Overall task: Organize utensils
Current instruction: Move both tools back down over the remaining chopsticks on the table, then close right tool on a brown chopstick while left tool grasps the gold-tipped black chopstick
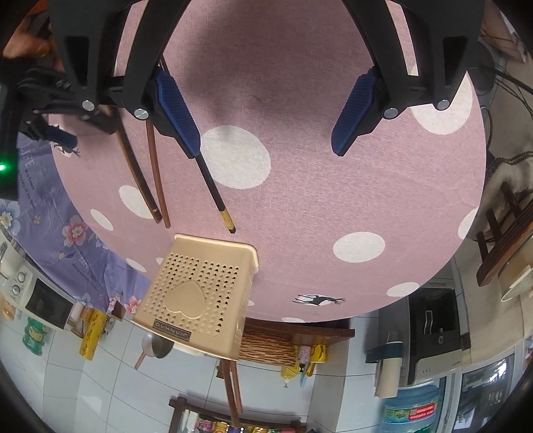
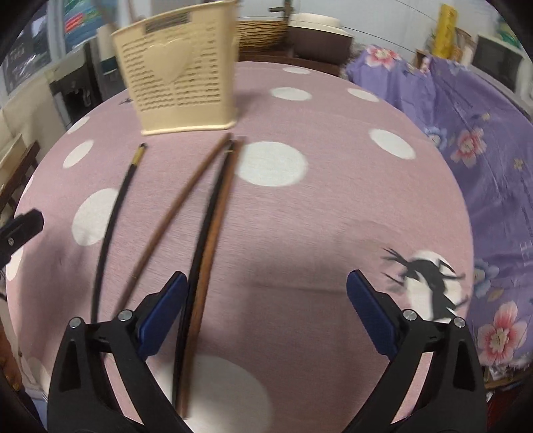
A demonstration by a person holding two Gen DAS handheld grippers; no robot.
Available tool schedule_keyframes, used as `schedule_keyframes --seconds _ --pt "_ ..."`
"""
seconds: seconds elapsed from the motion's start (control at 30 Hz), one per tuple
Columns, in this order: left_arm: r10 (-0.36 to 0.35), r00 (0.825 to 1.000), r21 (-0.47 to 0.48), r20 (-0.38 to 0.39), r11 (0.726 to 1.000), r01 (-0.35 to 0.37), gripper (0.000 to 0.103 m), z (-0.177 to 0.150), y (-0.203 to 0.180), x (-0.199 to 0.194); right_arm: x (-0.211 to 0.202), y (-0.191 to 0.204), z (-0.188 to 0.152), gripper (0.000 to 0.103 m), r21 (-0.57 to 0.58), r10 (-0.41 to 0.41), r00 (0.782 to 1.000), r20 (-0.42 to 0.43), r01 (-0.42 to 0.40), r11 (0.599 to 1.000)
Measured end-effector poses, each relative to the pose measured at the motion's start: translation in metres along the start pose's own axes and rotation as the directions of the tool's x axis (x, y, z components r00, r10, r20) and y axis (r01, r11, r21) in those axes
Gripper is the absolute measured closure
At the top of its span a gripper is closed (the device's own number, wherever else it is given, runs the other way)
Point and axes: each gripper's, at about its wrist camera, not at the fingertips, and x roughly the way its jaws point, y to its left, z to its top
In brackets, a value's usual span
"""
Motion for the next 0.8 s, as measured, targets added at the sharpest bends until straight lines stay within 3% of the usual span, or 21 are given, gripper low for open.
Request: schedule_keyframes --seconds 0.13,0.33,0.5,0.63,0.8 --pt "-0.019 1.000 0.010 -0.017 1.000 0.019 0.022 0.001 -0.008 0.007 -0.012 -0.022 0.001 0.008 0.058 0.048 0.998 0.052 -0.051 0.997" --pt "-0.017 1.000 0.032 -0.022 0.999 0.017 0.022 0.000 -0.018 0.009 0.009 -0.003 0.001 0.016 0.005 0.061 0.998 0.013 -0.061 0.998" --pt "-0.005 0.999 0.035 -0.040 0.999 0.007 0.022 0.000 -0.017 0.013 0.014 0.002 0.006 0.017 -0.051 -0.018 1.000 0.010 0.018 0.999" --pt "0.002 0.999 0.037 -0.045 0.999 0.000 0.022 0.001 -0.016 0.016 0.012 -0.017 0.009 0.023 0.016 -0.046 0.999 0.024 0.045 0.999" --pt "-0.005 0.998 0.057 -0.061 0.998 0.008 0.023 0.008 -0.021 0.022 0.006 -0.021 0.016 0.023 0.018 0.056 0.998 0.034 -0.057 0.998"
